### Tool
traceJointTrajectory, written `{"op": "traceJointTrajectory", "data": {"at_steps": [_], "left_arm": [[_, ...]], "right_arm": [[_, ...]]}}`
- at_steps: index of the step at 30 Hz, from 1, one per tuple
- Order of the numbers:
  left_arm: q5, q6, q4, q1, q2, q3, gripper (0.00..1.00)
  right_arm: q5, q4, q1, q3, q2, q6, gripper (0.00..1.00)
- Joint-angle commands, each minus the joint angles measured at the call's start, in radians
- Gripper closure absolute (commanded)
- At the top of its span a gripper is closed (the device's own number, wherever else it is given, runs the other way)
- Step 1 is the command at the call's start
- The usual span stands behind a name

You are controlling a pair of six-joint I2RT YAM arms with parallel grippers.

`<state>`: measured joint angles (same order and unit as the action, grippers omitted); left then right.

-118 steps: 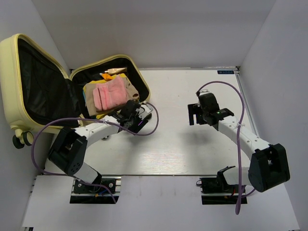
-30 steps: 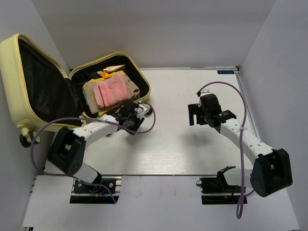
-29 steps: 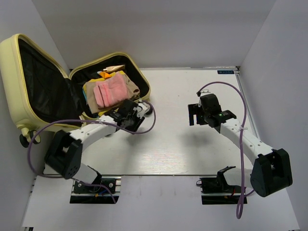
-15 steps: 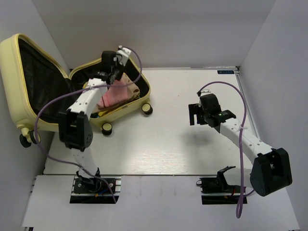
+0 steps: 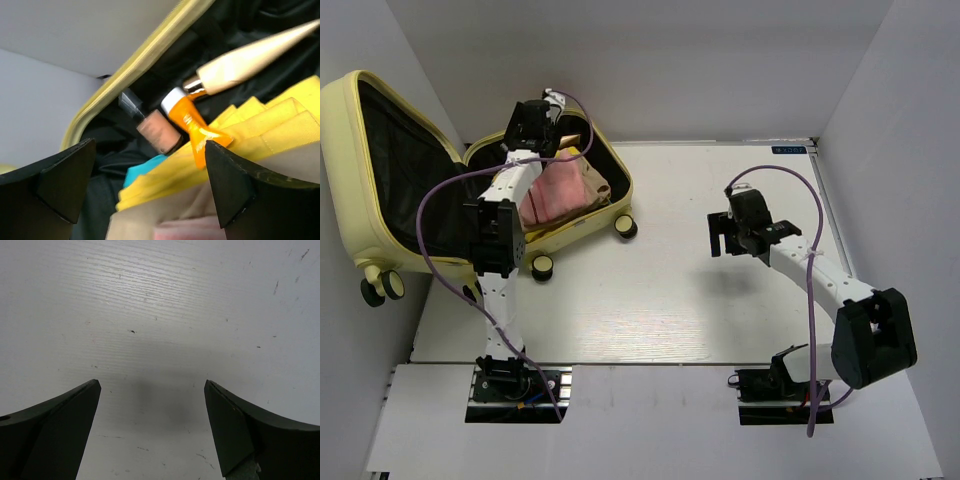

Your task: Pack the luggage

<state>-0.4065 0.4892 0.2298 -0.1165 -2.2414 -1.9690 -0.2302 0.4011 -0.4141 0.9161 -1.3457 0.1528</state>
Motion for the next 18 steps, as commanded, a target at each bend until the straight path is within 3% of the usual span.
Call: {"op": "traceJointTrajectory", "data": {"at_steps": [1,5,6,8,9,11,12,14,17,18], "left_arm": [[-0.077,-0.053,0.006,-0.023,0.187,0.002,0.00],[-0.166,-0.234,0.392,-0.095,0.320,-0.088,0.00],[-0.214,-0.380,0.511,-0.119,0.372,-0.079,0.00],[-0.242,-0.481,0.718,-0.162,0.505,-0.045,0.00],[-0.235,-0.627,0.888,-0.172,0.544,0.061,0.00],[-0.169,-0.806,0.957,-0.215,0.717,0.172,0.00],[-0.163,-0.833,1.008,-0.230,0.756,0.358,0.00],[-0.154,-0.940,1.042,-0.302,0.880,0.482,0.00],[-0.164,-1.113,1.300,-0.415,0.962,0.551,0.00],[-0.251,-1.174,1.365,-0.473,0.973,0.549,0.00]], "right_arm": [[0.020,-0.022,0.003,0.059,-0.018,-0.021,0.10],[0.069,-0.030,-0.002,0.116,-0.070,-0.022,0.11],[0.106,-0.037,0.001,0.125,-0.095,-0.016,0.11],[0.141,-0.071,-0.002,0.150,-0.107,-0.010,0.13],[0.179,-0.105,-0.002,0.150,-0.110,-0.006,0.13],[0.221,-0.148,-0.002,0.153,-0.113,-0.007,0.13],[0.221,-0.151,-0.002,0.159,-0.119,-0.009,0.13],[0.273,-0.156,-0.003,0.176,-0.130,-0.022,0.13],[0.305,-0.154,0.000,0.205,-0.161,-0.041,0.13],[0.314,-0.154,0.001,0.211,-0.165,-0.044,0.13]]}}
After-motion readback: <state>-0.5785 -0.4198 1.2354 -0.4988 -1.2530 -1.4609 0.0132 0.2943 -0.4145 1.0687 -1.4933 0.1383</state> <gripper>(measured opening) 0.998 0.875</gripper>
